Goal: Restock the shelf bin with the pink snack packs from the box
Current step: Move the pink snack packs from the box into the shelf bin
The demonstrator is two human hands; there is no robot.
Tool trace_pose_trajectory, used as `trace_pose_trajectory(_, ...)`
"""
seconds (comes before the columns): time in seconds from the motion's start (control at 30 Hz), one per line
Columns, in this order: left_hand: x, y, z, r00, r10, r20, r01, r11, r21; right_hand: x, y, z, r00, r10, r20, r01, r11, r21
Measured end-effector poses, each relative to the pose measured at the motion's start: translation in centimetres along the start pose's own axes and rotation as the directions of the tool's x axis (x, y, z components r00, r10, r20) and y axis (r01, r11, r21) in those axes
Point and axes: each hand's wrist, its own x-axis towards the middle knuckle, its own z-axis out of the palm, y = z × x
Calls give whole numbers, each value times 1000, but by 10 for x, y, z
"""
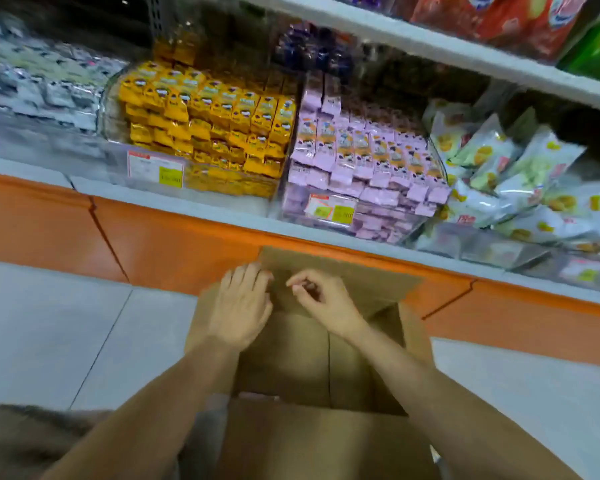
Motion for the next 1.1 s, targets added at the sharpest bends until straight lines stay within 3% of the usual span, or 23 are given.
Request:
trace_pose_trajectory(0.07, -31, -6, 39, 983, -36, 180, 37, 999, -6, -17, 42, 31, 956, 181, 229, -180, 983, -24)
trace_pose_trajectory(0.13, -60, -14, 71, 945, -44, 324, 49, 999, -7, -32, 77, 63, 848, 330, 415, -329, 941, -77)
trace_pose_trajectory(0.2, -81, -19, 93, 921, -13, 390, 28, 999, -31, -44, 105, 92, 730, 407, 548, -380, 909, -168)
trace_pose_trajectory(0.43, -88, -20, 100, 921, -5, 389, 76, 983, -168, -53, 162, 156, 401, 529, 748, -418, 832, -364)
trace_pose_trajectory(0.5, -89, -22, 99, 928, 8, 374, 67, 980, -188, -51, 168, 167, 355, 549, 757, -416, 818, -398)
trace_pose_trajectory(0.63, -90, -24, 98, 932, 14, 363, 49, 985, -163, -48, 168, 164, 357, 582, 731, -515, 775, -366)
trace_pose_trajectory(0.7, -89, -24, 98, 928, 19, 373, 26, 993, -115, -42, 162, 147, 391, 577, 717, -551, 771, -320)
trace_pose_trajectory(0.9, -72, -16, 92, 924, 66, 377, -45, 997, -66, -28, 128, 62, 602, 552, 577, -680, 733, 9)
trace_pose_trajectory(1.0, -51, -4, 75, 881, 12, 474, 130, 955, -267, -23, 101, 19, 653, 545, 526, -686, 720, 106)
trace_pose_trajectory(1.1, -30, 7, 48, 796, 26, 605, 402, 725, -560, -22, 79, -13, 722, 525, 452, -660, 718, 220)
